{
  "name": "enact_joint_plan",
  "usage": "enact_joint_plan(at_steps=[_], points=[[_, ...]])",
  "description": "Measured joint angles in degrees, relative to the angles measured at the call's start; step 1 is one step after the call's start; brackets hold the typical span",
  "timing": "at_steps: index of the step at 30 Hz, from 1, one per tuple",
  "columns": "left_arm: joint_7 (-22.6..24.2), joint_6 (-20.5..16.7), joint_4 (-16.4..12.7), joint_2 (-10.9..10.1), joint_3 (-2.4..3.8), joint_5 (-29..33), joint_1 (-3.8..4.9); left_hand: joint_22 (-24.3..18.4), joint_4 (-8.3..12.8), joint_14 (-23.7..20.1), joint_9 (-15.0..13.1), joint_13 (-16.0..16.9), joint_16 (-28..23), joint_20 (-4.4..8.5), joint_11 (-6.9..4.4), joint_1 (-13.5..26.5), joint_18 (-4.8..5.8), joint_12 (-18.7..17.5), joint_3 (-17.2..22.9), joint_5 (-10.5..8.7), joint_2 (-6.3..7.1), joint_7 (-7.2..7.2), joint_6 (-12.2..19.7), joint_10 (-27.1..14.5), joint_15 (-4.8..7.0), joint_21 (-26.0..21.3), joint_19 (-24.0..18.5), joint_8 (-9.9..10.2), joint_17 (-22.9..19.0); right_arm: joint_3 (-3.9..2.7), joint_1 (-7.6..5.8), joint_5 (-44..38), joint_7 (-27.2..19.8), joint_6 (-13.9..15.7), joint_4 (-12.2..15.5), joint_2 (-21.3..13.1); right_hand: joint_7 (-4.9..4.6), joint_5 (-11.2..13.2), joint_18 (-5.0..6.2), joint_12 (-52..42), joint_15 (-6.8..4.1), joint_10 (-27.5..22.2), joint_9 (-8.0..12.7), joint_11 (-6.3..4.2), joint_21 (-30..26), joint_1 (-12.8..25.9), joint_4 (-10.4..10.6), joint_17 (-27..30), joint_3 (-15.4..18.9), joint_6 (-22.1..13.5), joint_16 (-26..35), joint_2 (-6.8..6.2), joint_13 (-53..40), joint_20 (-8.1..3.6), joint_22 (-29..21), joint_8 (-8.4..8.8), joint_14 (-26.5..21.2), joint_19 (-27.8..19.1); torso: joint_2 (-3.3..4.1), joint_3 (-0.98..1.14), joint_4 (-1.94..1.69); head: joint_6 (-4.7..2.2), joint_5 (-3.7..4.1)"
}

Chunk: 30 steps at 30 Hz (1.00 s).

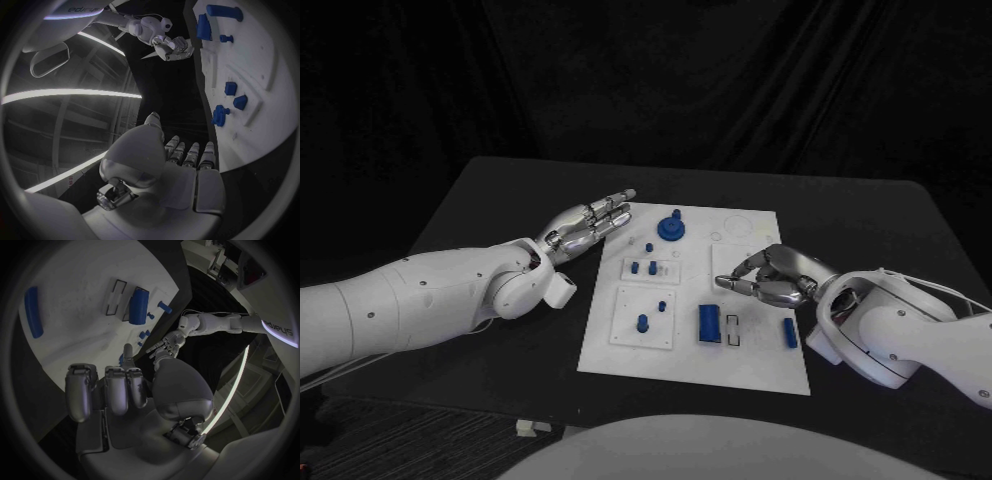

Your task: Assemble the parts on the task board

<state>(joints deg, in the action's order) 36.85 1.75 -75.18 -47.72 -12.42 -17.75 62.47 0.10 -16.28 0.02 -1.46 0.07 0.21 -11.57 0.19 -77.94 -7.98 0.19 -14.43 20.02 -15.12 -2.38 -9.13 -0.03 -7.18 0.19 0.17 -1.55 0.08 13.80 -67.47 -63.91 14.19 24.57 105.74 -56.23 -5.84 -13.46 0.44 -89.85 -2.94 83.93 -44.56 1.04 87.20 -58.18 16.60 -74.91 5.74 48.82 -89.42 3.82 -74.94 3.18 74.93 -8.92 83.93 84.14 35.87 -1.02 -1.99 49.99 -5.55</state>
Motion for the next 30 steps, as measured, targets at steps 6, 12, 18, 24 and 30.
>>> enact_joint_plan(at_steps=[6,12,18,24,30], points=[[0.0,0.0,0.0,0.0,0.01,0.0,0.0,0.0,0.0,0.0,-0.1,0.0,0.0,0.0,0.0,0.0,0.0,0.0,0.0,0.0,0.0,-0.09,-0.1,0.0,0.0,0.0,0.0,0.0,0.0,0.07,0.64,0.0,-4.2,-0.2,-0.5,-0.2,-0.2,2.0,0.0,0.0,0.0,0.1,10.1,-0.35,0.4,4.3,0.2,0.0,4.5,-0.2,0.0,4.35,0.0,0.0,0.0,4.45,0.0,0.0,0.02,0.0,0.0,0.0,0.1],[0.0,0.0,0.0,-0.1,0.02,0.0,-0.01,0.0,0.0,0.0,-0.1,0.0,0.0,0.0,0.0,0.0,0.0,0.0,0.0,0.0,0.0,-0.09,-0.1,0.0,0.0,0.0,0.0,0.0,0.0,0.16,1.56,0.0,-5.9,-1.6,-1.1,0.3,0.15,2.6,0.0,0.0,0.0,0.0,14.4,-0.44,0.7,6.4,0.2,0.0,7.5,0.4,0.0,6.39,0.0,0.0,0.0,4.93,0.0,0.0,0.05,0.02,0.0,0.0,0.02],[0.0,0.0,0.0,-0.1,0.0,0.0,-0.03,0.0,0.0,0.0,0.0,0.0,0.0,0.0,0.0,0.0,0.0,0.0,0.0,0.28,0.0,-0.09,-0.1,0.0,0.0,0.0,0.0,0.0,0.0,0.19,2.28,-0.9,-6.7,-2.8,-1.3,0.7,0.16,0.7,0.01,0.0,-0.03,0.0,20.6,-0.44,0.7,-6.8,-7.0,0.0,7.2,-4.0,0.0,2.95,0.0,0.0,0.0,4.93,0.0,0.0,0.06,0.02,-0.06,0.0,0.11],[0.0,0.0,0.0,-0.2,0.0,0.0,-0.05,0.0,0.2,0.0,0.0,0.0,0.0,0.0,0.0,-0.2,0.0,0.0,0.2,0.28,-0.23,-0.09,-0.1,0.0,0.0,0.0,0.0,0.0,0.0,0.19,3.06,-8.3,-6.6,-2.7,-1.1,0.4,-0.07,3.1,0.0,0.0,-0.47,0.0,24.2,-0.88,-0.1,-15.4,-10.7,0.0,3.6,-12.3,0.2,-1.09,0.0,0.0,0.0,4.13,0.0,0.0,0.05,0.01,-0.04,0.0,0.04],[0.0,0.0,0.0,-0.2,0.0,0.0,-0.08,0.0,0.2,0.0,0.0,0.0,0.0,-0.2,0.15,-0.2,0.0,0.0,0.2,0.62,-0.23,-0.09,-0.1,0.2,0.0,0.0,-0.2,0.0,0.0,0.19,4.1,-16.4,-5.5,-2.6,-1.1,0.2,-0.67,5.6,0.0,0.0,-0.27,0.0,24.3,-0.57,-0.7,-17.3,-4.3,0.0,-4.9,-17.0,0.5,-8.79,0.0,0.0,0.0,-2.32,0.2,0.0,0.01,-0.01,-0.01,0.0,-0.03]])
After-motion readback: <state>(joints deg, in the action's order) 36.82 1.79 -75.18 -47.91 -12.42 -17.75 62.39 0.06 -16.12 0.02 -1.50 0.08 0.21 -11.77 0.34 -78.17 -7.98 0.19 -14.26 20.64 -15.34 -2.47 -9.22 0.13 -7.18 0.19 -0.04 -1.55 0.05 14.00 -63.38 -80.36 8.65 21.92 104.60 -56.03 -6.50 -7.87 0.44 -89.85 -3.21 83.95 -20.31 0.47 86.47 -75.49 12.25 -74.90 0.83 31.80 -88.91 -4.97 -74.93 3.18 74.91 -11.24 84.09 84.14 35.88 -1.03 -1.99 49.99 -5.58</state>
